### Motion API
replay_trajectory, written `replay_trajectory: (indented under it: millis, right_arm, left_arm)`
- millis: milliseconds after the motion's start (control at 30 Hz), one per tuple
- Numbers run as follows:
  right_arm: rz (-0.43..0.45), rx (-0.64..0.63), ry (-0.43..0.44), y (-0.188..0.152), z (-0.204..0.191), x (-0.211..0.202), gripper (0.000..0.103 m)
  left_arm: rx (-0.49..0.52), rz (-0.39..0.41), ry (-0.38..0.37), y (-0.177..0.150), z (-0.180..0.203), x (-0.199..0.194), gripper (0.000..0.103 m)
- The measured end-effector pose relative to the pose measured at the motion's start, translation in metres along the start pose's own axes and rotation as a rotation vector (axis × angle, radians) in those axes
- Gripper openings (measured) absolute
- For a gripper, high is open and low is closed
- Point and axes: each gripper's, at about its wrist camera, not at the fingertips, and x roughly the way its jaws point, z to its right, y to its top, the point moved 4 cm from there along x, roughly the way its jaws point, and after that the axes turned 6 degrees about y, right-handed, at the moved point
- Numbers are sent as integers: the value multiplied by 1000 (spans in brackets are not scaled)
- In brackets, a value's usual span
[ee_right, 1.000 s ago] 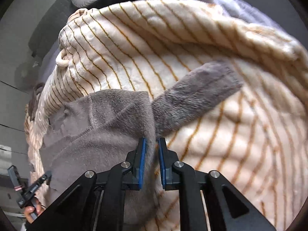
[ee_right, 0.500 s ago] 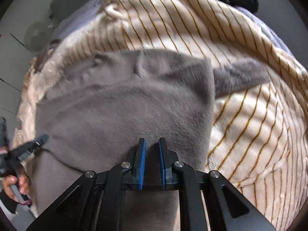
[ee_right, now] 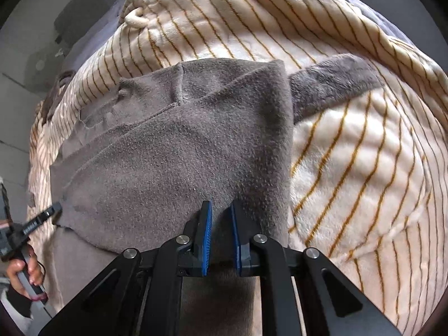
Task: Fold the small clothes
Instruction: 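Smooth the folded sleeve flat and open both grippers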
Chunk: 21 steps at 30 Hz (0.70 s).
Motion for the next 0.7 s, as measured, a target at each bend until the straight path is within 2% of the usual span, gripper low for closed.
replay_trajectory:
  millis: [167,300,700]
  right_arm:
    - [-10,12,-11,-3,-2,-3,22]
    - [-12,22,-19,-5,-6,-7,33]
    - [-53,33,-38,-20,-25,-28,46]
  left_arm:
    - [-11,-31,-3,-11,5,-2,8]
    - [-7,-52,2,-18,7,-5,8]
    - [1,-126,16,-51,3,-31,8]
